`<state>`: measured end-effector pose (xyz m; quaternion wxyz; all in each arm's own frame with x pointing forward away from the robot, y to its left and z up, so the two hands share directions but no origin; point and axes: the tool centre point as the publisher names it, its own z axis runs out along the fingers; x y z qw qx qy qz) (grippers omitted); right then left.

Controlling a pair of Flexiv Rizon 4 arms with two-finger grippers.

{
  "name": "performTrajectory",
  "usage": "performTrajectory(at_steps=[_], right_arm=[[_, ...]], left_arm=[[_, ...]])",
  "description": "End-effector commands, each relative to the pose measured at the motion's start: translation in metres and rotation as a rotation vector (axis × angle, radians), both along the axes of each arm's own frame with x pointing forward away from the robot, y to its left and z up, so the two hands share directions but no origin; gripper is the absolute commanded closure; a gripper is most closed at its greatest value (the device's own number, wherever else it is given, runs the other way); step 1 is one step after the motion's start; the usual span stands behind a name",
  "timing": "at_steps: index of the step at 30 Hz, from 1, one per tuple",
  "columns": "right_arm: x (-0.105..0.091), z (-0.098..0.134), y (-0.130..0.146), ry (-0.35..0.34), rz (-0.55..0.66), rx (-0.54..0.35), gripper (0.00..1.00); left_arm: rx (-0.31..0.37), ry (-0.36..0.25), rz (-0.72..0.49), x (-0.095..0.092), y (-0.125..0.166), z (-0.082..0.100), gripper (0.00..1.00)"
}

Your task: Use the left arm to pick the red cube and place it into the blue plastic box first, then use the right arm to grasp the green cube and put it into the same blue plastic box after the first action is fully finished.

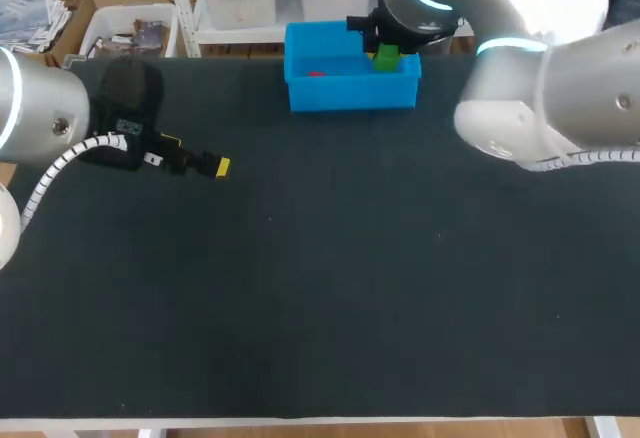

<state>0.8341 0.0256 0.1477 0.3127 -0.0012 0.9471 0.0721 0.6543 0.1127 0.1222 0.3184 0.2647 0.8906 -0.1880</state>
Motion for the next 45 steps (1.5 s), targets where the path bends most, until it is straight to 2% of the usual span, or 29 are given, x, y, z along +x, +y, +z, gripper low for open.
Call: performTrajectory(at_steps=[1, 12, 23, 31, 45], right_arm=[[-0.003, -0.003, -0.003, -0.142, -0.019, 0.02, 1.0], [0.017, -0.005, -0.005, -0.157, -0.018, 0.051, 1.0], [0.065, -0.016, -0.006, -0.151, -0.015, 0.082, 1.0], [0.101, -0.033, -0.001, -0.138, 0.004, 0.12, 1.0], [0.135, -0.046, 0.014, -0.118, 0.023, 0.151, 1.0]], left_arm=[[-0.006, -0.002, -0.005, 0.0, 0.001, -0.001, 0.0], [-0.006, -0.002, -0.005, 0.0, 0.001, -0.001, 0.0], [-0.006, -0.002, -0.005, 0.0, 0.001, -0.001, 0.0], [-0.006, -0.002, -0.005, 0.0, 0.001, -0.001, 0.0], [-0.006, -0.002, -0.005, 0.0, 0.001, -0.001, 0.0]])
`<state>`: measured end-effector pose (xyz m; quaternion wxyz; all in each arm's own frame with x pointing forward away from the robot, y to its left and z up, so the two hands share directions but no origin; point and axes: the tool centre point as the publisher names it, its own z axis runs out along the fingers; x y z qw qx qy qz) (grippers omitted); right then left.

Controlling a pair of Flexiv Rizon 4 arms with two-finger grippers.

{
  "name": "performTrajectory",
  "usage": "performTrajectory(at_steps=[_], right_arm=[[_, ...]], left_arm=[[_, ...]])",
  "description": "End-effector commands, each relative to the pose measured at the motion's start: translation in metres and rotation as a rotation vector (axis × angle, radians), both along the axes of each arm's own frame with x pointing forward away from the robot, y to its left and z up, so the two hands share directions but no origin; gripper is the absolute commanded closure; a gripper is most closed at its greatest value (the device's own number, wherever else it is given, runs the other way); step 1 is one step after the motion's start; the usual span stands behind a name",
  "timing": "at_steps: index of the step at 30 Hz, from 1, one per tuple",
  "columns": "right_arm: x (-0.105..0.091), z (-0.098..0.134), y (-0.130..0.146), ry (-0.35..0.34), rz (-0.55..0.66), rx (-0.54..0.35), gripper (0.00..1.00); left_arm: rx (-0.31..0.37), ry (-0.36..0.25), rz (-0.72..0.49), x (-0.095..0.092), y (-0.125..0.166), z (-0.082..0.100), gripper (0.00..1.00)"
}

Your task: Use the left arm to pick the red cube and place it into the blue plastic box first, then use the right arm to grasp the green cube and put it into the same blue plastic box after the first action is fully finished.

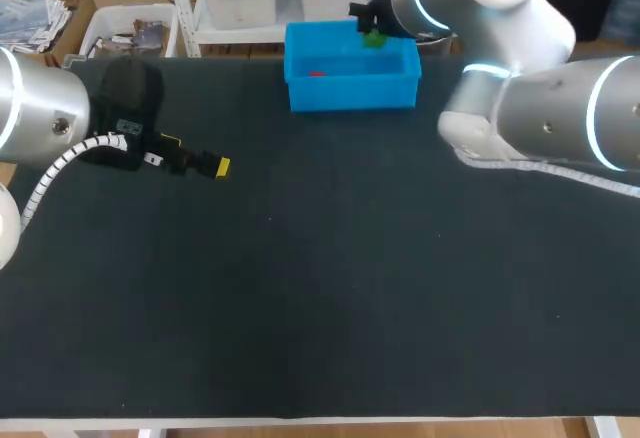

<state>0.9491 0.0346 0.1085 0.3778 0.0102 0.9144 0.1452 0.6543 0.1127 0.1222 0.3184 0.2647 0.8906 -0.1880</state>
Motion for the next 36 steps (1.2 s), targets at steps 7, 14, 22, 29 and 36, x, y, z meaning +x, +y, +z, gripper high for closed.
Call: performTrajectory(at_steps=[7, 14, 22, 29, 36], right_arm=[[0.036, -0.017, 0.004, 0.041, 0.004, 0.0, 1.0], [0.046, -0.033, 0.004, 0.069, -0.002, 0.006, 1.0], [0.052, -0.051, 0.005, 0.1, -0.007, 0.016, 1.0], [0.053, -0.065, 0.007, 0.129, -0.008, 0.022, 1.0], [0.054, -0.069, 0.009, 0.145, -0.006, 0.024, 1.0]], left_arm=[[-0.006, -0.002, -0.005, 0.0, 0.001, -0.001, 0.0], [-0.006, -0.002, -0.005, 0.0, 0.001, -0.001, 0.0], [-0.006, -0.002, -0.005, 0.0, 0.001, -0.001, 0.0], [-0.006, -0.002, -0.005, 0.0, 0.001, -0.001, 0.0], [-0.006, -0.002, -0.005, 0.0, 0.001, -0.001, 0.0]])
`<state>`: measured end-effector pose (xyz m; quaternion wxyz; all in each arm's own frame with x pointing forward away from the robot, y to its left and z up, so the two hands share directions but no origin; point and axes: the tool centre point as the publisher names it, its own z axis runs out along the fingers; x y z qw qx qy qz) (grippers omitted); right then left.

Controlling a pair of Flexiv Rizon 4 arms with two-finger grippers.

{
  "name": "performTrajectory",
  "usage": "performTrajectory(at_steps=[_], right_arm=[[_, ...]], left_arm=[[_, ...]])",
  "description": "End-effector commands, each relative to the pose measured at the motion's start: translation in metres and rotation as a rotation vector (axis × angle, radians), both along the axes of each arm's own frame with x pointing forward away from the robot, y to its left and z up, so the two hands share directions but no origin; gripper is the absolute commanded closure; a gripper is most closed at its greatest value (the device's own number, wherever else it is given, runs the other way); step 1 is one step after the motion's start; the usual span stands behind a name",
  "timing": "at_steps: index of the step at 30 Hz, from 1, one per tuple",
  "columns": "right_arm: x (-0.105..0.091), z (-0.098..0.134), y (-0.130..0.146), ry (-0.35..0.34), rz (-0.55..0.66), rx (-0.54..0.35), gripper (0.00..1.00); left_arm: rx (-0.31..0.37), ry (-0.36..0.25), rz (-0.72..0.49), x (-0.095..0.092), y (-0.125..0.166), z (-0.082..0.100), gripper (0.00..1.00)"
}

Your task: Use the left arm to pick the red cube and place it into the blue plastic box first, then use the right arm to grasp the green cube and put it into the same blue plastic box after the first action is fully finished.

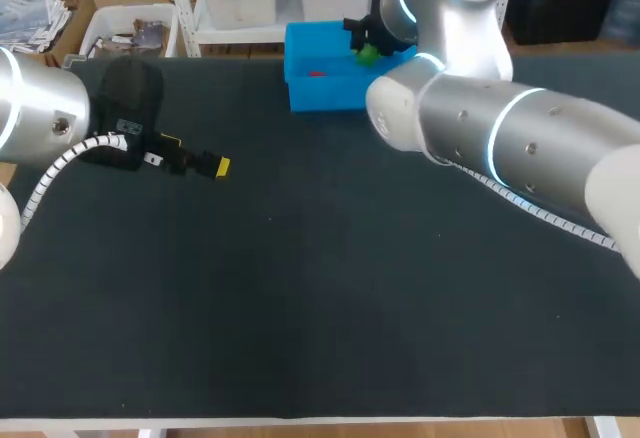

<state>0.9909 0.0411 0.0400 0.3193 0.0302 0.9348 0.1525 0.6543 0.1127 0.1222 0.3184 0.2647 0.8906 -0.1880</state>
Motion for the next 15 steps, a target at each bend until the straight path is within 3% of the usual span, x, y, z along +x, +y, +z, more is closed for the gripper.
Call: performTrajectory(at_steps=[1, 5, 7, 8, 9, 10, 15], right_arm=[[0.0118, -0.0009, 0.0027, 0.018, 0.008, 0.001, 1.0], [0.0122, -0.0006, 0.0028, 0.026, 0.009, 0.004, 1.0], [0.0122, -0.0002, 0.0028, 0.03, 0.009, 0.006, 0.62], [0.0122, 0.0, 0.0028, 0.031, 0.009, 0.007, 0.51], [0.0121, 0.0002, 0.0028, 0.033, 0.01, 0.007, 0.2], [0.012, 0.0004, 0.0029, 0.035, 0.011, 0.007, 0.0], [0.0101, 0.0026, 0.0036, 0.036, 0.013, 0.008, 0.0]], left_arm=[[-0.006, -0.002, -0.005, 0.0005, 0.0015, -0.001, 0.0], [-0.006, -0.002, -0.005, 0.0005, 0.0015, -0.001, 0.0], [-0.006, -0.002, -0.005, 0.0005, 0.0015, -0.001, 0.0], [-0.006, -0.002, -0.005, 0.0005, 0.0015, -0.001, 0.0], [-0.006, -0.002, -0.005, 0.0005, 0.0015, -0.001, 0.0], [-0.006, -0.002, -0.005, 0.0005, 0.0015, -0.001, 0.0], [-0.006, -0.002, -0.005, 0.0005, 0.0015, -0.001, 0.0]])
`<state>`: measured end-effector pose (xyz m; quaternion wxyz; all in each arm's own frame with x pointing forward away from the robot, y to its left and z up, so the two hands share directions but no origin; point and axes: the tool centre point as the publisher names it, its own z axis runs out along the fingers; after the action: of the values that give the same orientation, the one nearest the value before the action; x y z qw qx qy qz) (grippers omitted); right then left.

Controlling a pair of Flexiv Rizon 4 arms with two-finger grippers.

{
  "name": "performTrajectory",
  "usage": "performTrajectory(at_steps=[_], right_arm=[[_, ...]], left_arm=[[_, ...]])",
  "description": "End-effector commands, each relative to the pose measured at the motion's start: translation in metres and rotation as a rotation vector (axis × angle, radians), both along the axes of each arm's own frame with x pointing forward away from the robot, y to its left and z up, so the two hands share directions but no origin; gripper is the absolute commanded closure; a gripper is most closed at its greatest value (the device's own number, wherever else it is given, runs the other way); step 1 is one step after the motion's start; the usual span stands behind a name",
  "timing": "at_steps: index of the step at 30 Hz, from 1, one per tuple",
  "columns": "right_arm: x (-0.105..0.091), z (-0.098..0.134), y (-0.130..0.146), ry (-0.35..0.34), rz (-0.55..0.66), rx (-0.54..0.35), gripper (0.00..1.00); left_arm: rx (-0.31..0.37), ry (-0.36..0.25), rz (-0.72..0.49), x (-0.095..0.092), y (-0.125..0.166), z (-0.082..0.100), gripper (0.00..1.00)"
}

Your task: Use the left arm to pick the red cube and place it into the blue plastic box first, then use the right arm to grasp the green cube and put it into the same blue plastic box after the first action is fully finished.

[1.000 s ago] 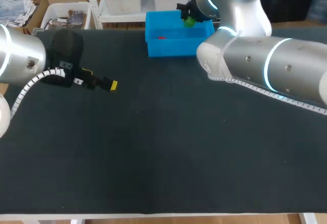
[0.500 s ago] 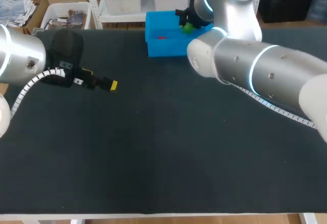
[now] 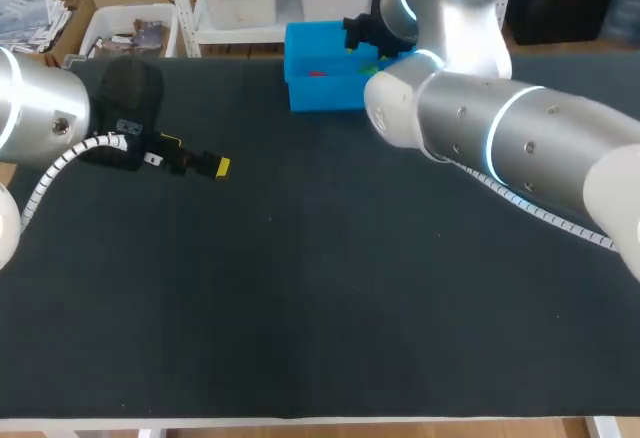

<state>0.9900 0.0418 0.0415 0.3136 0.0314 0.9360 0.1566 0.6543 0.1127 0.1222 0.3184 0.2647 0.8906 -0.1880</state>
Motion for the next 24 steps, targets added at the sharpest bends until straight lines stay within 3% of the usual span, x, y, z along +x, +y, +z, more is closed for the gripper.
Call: performTrajectory(at_steps=[1, 13, 24], right_arm=[[0.011, 0.002, 0.003, 0.024, 0.011, 0.0, 0.0], [0.004, 0.026, 0.004, -0.007, 0.012, -0.002, 0.0], [-0.014, 0.074, 0.003, -0.04, 0.018, -0.016, 0.0]], left_arm=[[-0.006, -0.002, -0.005, 0.0, 0.001, -0.001, 0.0], [-0.006, -0.002, -0.005, 0.0, 0.001, -0.001, 0.0], [-0.006, -0.002, -0.005, 0.0, 0.001, -0.001, 0.0]])
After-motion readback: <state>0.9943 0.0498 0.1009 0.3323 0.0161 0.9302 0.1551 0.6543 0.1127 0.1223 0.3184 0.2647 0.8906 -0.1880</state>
